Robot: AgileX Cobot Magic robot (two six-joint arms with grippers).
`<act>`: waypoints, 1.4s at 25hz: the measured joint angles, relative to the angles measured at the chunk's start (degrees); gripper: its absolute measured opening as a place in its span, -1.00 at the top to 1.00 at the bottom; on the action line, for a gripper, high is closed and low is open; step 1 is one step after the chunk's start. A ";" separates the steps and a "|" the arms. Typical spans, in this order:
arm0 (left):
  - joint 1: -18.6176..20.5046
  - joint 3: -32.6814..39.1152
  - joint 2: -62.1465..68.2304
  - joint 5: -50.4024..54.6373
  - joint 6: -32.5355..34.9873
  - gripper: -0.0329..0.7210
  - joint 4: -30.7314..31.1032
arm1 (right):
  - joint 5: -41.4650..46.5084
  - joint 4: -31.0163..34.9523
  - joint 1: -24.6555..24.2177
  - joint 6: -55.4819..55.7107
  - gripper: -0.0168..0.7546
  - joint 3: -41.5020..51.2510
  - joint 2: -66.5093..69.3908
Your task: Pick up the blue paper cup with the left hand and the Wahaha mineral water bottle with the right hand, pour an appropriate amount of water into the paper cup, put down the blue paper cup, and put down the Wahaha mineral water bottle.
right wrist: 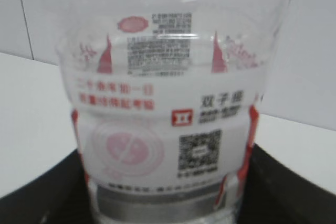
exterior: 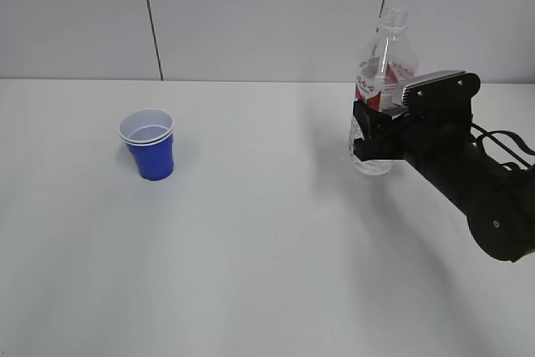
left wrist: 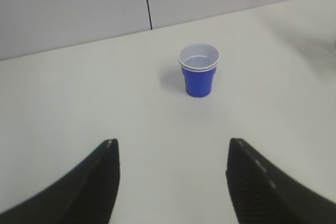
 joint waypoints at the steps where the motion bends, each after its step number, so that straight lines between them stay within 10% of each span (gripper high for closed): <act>1: 0.00 -0.42 -2.64 2.96 0.00 -0.37 -0.60 | 0.00 0.00 0.00 0.10 -0.27 0.00 0.00; 35: 0.00 -2.35 -20.83 29.03 2.80 -0.30 -4.94 | 1.61 -2.50 0.00 0.44 -0.27 -2.91 0.09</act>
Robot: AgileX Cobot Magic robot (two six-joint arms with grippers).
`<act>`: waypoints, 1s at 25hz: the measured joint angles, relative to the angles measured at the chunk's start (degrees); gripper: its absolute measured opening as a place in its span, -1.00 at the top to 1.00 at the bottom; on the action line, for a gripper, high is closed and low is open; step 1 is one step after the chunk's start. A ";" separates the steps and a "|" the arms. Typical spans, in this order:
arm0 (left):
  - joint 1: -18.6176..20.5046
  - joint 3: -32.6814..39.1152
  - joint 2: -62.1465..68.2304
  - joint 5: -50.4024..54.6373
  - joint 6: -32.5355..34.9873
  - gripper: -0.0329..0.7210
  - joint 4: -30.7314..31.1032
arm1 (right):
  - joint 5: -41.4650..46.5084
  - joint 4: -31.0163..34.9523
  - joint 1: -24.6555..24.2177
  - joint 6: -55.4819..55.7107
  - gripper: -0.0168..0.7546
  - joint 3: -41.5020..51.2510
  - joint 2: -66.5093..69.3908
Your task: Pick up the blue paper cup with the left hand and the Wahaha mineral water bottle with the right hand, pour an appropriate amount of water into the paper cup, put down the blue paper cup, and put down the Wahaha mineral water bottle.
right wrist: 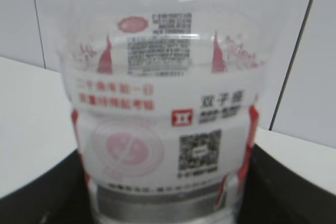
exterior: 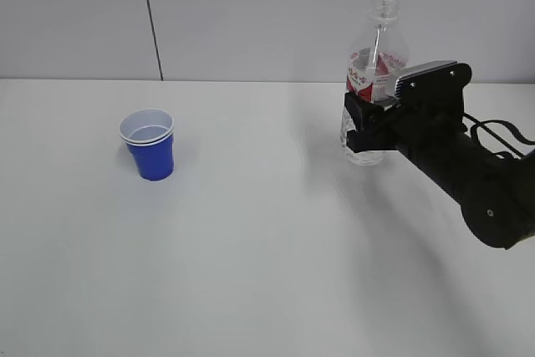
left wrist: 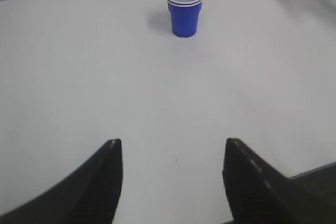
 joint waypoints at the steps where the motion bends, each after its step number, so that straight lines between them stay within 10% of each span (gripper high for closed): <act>1: 0.00 0.05 0.00 -0.23 0.00 -0.30 0.00 | 0.71 0.00 0.00 0.00 -0.27 -0.83 0.00; 25: 0.00 0.29 0.00 -0.78 0.11 -0.25 0.23 | -0.35 0.46 0.00 0.13 -0.27 -9.77 11.01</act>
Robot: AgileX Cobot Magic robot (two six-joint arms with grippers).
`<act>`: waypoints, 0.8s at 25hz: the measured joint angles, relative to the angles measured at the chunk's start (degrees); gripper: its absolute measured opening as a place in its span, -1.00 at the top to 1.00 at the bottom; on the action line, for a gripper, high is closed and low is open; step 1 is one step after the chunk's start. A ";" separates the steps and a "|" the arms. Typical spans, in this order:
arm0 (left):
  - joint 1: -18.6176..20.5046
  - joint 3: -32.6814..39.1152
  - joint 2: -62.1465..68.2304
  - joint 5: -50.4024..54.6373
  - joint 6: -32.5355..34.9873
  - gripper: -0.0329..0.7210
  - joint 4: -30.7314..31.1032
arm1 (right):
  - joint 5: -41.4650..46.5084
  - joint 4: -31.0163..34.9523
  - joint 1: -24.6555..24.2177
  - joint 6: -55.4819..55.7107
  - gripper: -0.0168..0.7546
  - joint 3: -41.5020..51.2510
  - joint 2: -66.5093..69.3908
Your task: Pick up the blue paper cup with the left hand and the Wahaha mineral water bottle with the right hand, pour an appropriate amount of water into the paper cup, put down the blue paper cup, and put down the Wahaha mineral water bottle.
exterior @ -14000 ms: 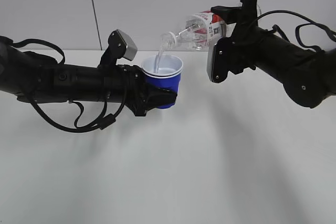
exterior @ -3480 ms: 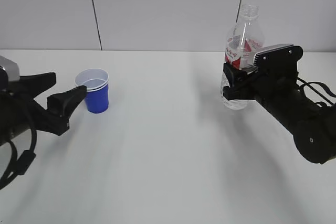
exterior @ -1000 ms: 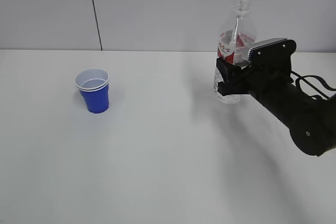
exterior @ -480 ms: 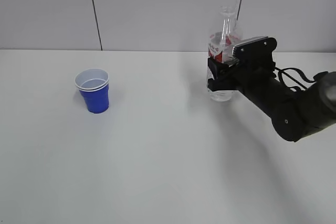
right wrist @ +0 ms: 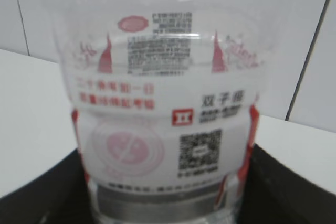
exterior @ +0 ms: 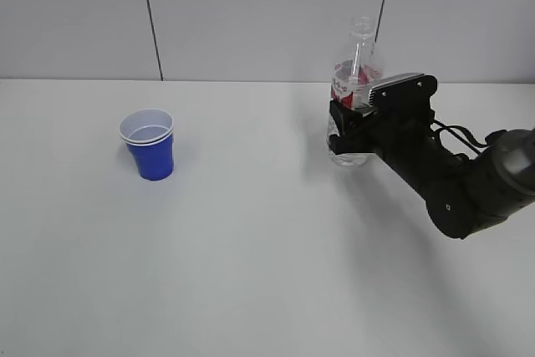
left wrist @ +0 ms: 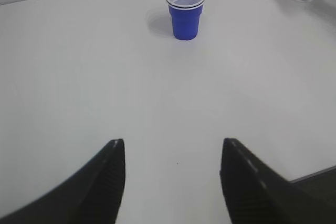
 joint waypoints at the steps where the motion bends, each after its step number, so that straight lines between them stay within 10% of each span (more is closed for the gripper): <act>1: 0.00 0.00 0.00 0.00 0.00 -0.25 0.00 | -0.45 0.10 0.00 0.00 -0.27 0.00 0.16; 20: 0.00 0.00 0.00 -0.10 0.00 -0.25 0.00 | -7.32 -1.20 0.00 0.57 -0.27 1.90 2.22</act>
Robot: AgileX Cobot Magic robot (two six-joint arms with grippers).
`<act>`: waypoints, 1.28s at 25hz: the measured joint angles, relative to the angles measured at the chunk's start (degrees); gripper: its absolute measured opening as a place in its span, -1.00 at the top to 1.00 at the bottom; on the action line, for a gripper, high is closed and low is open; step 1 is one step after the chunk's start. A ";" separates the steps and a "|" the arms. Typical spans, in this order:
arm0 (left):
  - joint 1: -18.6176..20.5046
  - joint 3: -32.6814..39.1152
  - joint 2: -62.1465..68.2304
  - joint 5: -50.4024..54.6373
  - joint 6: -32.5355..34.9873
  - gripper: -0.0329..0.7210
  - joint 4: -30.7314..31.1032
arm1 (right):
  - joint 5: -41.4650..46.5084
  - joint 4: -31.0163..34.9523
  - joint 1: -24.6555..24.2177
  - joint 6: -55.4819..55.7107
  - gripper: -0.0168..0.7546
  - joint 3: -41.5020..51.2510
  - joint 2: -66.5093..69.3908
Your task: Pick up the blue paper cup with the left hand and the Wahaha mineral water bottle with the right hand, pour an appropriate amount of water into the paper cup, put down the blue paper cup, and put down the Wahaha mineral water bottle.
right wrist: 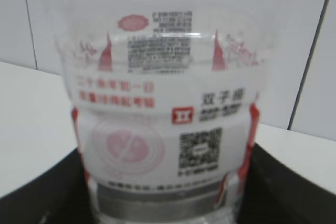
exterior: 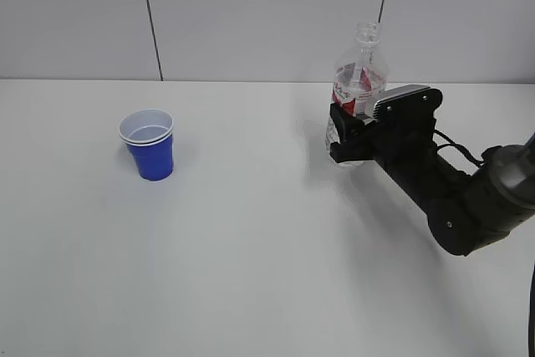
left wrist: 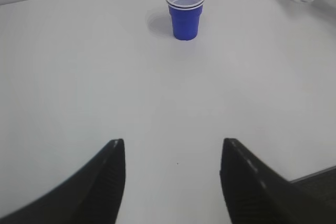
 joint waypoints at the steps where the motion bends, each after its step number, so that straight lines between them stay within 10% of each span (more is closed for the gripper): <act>1: 0.00 0.00 0.00 0.00 0.00 -0.25 0.00 | -0.09 0.00 0.00 0.36 -0.27 0.00 0.00; 11: 0.00 0.00 0.00 0.00 0.00 -0.24 0.00 | 1.73 -1.57 0.00 4.44 -0.65 0.29 0.65; 32: 0.00 0.00 0.00 0.00 0.00 -0.24 0.00 | 3.48 -0.02 0.00 2.19 -0.66 8.64 -5.37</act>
